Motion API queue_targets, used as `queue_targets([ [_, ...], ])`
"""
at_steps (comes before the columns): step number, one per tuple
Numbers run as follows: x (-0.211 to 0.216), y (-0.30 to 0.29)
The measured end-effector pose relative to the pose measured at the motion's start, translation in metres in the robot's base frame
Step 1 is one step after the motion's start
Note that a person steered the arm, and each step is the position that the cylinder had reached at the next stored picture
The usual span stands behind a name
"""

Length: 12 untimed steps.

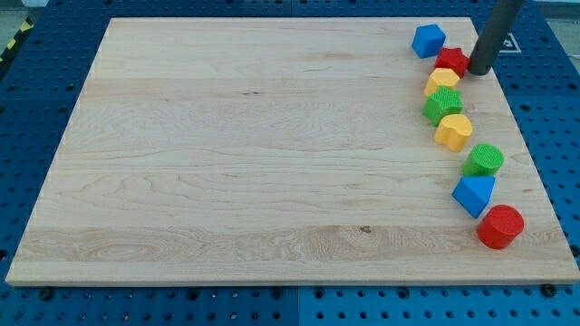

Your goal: Adjust the green circle in between the triangle and heart

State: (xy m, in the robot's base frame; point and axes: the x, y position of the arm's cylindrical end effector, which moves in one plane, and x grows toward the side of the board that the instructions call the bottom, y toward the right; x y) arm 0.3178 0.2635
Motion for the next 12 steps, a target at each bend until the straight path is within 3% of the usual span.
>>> queue_targets([
  [2,0.0,-0.029],
  [3,0.005,-0.009],
  [5,0.068,0.027],
  [7,0.162,0.03],
  [8,0.176,0.03],
  [12,0.176,0.008],
])
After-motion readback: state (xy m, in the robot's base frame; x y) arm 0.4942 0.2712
